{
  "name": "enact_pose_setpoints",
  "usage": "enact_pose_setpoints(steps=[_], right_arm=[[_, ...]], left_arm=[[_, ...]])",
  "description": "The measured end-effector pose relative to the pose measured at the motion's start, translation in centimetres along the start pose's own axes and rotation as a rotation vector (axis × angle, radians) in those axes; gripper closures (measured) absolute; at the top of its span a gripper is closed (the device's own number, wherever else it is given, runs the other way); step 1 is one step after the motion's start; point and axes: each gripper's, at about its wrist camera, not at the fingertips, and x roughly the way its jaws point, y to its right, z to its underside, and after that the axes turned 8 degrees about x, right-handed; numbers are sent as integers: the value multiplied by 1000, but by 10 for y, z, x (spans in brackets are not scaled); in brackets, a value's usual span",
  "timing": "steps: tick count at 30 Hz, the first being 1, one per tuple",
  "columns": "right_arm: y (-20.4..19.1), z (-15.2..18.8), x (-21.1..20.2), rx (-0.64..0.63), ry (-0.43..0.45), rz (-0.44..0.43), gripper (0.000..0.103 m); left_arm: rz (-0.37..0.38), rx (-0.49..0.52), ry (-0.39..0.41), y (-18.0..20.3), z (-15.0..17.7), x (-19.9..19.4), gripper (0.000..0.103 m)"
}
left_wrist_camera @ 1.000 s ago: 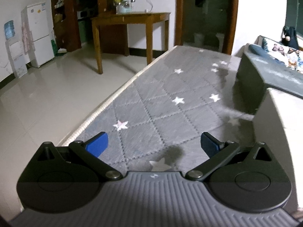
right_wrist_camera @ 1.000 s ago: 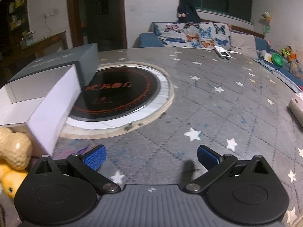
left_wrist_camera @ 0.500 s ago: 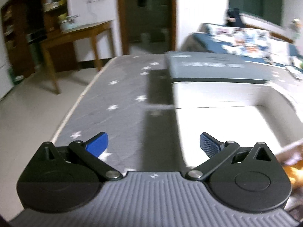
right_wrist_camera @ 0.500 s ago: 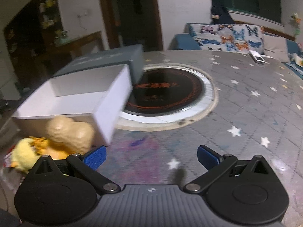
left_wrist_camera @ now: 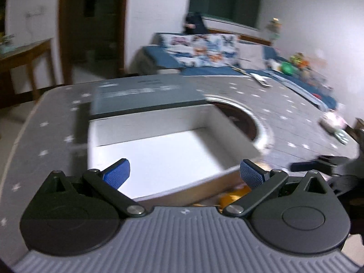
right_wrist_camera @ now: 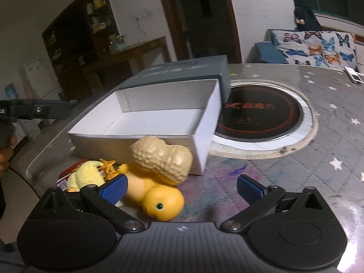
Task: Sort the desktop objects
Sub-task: 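Bring the left tool over the beige peanut toy beside the box, then close the left gripper on the beige peanut toy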
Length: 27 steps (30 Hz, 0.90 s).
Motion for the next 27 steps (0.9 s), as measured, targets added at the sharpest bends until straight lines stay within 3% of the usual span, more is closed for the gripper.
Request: enact_pose_setpoints(steps=[8,13,16,18,20,27], right_arm=[[-3,2,12,3,-6,-22,9],[-4,1,15,18,3,-38,19],[-4,1,17,14,3,-42,24],[-4,1,18,17,0,-51,29],[-2,2,20,22,-2,-54,31],[1,2,23,39,-8,-73,44]], left_arm=[[156,69,-19,32,-6,20,1],[252,118,-51,49,-9,41,17],[287,131,-91,56,-8,56,32],[309,135,-116,60,-7,65,43],[316,138,-132,61,-7,68,47],[303,145,-139,61,-7,72,48]])
